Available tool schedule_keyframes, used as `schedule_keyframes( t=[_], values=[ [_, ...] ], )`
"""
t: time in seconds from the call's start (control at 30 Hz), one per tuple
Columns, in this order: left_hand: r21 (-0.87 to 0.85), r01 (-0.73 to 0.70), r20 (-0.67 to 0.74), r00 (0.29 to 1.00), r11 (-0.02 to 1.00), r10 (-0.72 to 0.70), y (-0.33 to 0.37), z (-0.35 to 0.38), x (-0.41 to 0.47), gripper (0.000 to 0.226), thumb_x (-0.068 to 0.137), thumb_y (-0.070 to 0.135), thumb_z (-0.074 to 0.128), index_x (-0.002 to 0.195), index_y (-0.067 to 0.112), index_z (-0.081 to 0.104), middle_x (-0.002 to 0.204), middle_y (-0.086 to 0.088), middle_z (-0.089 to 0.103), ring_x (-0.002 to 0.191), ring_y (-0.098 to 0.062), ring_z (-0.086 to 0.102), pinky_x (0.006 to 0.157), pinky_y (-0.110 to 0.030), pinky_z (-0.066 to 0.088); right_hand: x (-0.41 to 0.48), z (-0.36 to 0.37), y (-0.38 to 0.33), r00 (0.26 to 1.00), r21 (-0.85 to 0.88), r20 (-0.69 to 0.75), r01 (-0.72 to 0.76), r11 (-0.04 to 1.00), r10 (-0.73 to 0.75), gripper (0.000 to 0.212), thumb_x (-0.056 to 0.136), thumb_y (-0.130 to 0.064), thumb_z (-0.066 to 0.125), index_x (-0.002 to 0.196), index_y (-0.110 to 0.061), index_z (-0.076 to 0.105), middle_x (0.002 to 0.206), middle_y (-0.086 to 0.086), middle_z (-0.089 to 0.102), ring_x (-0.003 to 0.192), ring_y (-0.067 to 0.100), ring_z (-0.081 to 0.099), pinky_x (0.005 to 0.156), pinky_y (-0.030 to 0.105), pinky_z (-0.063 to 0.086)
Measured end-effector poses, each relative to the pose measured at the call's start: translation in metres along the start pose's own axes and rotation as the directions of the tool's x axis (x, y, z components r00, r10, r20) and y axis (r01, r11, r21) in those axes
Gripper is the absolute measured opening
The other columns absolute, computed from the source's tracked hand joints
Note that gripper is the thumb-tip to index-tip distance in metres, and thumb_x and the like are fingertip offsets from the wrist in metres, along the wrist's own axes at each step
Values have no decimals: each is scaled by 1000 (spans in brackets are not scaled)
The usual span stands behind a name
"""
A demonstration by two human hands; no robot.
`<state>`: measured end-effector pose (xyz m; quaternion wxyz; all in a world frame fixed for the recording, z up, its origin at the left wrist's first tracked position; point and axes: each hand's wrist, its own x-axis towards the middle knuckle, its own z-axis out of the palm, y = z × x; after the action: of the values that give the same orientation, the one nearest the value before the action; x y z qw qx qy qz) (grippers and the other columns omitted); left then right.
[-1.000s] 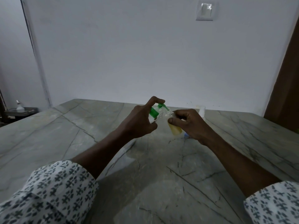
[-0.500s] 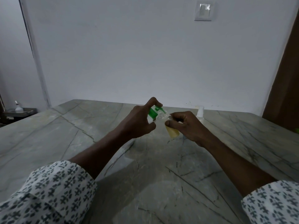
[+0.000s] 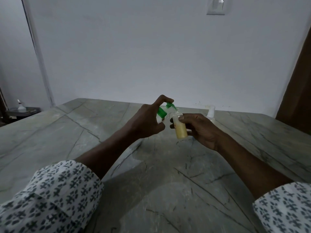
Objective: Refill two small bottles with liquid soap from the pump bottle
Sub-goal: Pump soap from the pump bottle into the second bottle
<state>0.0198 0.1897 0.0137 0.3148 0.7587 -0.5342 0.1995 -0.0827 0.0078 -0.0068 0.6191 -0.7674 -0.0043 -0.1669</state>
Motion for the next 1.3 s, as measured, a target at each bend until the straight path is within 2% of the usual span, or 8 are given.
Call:
schedule_keyframes(
  t=[0.3,0.4,0.47,0.57,0.7,0.9,1.03,1.3],
  values=[
    [-14,-20,-35,999,1000,19,-1,0,0,56,77,9,73,124,22,46,97,2,67,56,-21,62,56,-31,57,1,2,-1,998,-133,-25,45,990,-49,23,90,-33,63,101,-18,76,113,14,72,115,35,62,109,57,40],
    [-14,-9,-30,1000,1000,9,-1,0,0,54,77,10,73,123,22,46,99,4,66,51,-16,57,53,-25,54,2,2,-1,995,-201,-29,89,976,-97,50,80,-48,65,105,-5,72,114,29,64,112,47,55,106,64,36],
    [-19,-6,-7,1000,1000,6,-1,0,1,55,77,10,73,123,23,44,98,4,67,48,-11,51,51,-23,51,2,1,-2,992,-230,-28,110,967,-120,41,88,-37,64,105,0,71,115,32,62,112,47,54,107,62,36],
    [-14,9,29,1000,1000,-8,-1,-1,1,62,78,10,72,129,25,40,99,-1,68,49,-10,48,49,-22,48,3,-1,-1,989,-255,-40,127,959,-141,19,93,-22,61,102,-14,76,109,19,71,108,34,62,102,47,46],
    [-2,19,20,1000,1000,-19,-1,-1,0,71,77,11,73,133,32,35,99,-2,69,50,-10,47,57,-29,55,3,2,-5,988,-250,-50,129,960,-146,16,92,-16,62,95,-28,72,96,-8,73,84,-4,65,80,14,50],
    [-14,-28,-10,1000,1000,28,-2,-1,1,59,77,9,73,127,24,44,100,-1,69,47,-10,50,50,-16,49,1,4,-4,986,-247,-64,134,960,-154,12,91,-17,65,97,-24,73,106,8,74,100,24,66,89,29,50],
    [-8,-33,-25,999,999,33,-1,0,-1,52,78,7,73,122,18,48,106,-4,69,47,-3,49,50,-7,42,2,6,-3,985,-260,-54,142,955,-161,12,91,-19,65,97,-20,75,109,19,71,95,27,66,85,29,47],
    [-19,-20,-56,998,1000,19,-4,3,-2,66,76,12,73,127,32,36,92,-3,70,58,-21,59,58,-36,55,3,5,-1,991,-139,-54,116,983,-125,18,92,-19,64,107,-22,74,111,3,74,107,14,66,98,32,49]
  ],
)
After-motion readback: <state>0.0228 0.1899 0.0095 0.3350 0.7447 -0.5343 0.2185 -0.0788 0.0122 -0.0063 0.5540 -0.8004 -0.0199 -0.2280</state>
